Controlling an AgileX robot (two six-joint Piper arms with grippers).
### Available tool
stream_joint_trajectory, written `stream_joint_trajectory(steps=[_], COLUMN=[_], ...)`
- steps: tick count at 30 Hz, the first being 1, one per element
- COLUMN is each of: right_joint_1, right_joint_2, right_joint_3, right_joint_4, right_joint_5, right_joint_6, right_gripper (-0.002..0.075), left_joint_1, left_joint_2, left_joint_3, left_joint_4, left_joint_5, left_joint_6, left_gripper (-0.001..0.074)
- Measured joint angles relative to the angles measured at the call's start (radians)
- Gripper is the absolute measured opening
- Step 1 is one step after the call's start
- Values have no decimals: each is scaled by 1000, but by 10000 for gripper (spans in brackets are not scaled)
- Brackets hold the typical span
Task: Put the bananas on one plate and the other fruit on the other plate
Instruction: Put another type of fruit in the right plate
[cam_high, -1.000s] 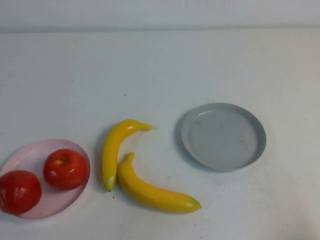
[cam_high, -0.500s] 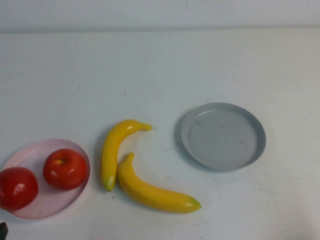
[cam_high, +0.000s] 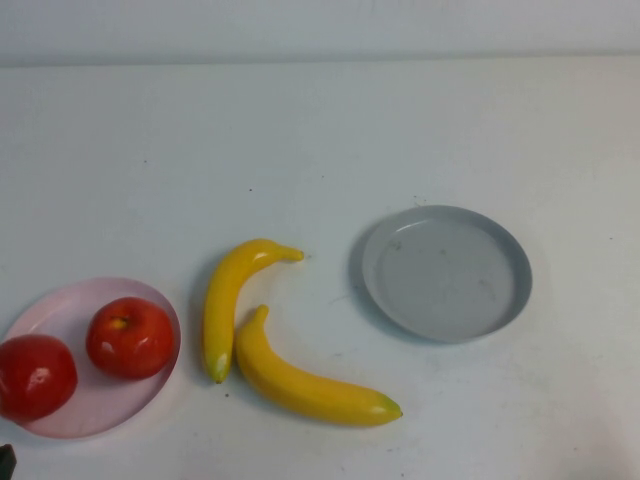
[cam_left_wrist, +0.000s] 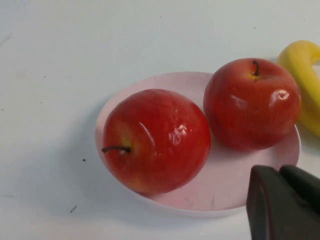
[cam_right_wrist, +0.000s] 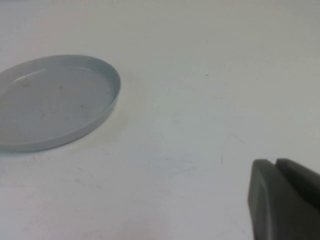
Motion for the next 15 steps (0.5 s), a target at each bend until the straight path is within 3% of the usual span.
stream_joint_trajectory(steps=[8, 15], right_joint_1=[0, 0], right_joint_2=[0, 0], right_joint_3=[0, 0], right_joint_4=[-6, -172], right_joint_5=[0, 0], right_joint_6=[-5, -66], right_gripper=[-16, -16], left_joint_1=[0, 0], left_joint_2=[0, 0], left_joint_3=[0, 0], left_joint_4=[0, 0], left_joint_5=[1, 1], left_joint_6=[0, 0], left_gripper=[0, 0])
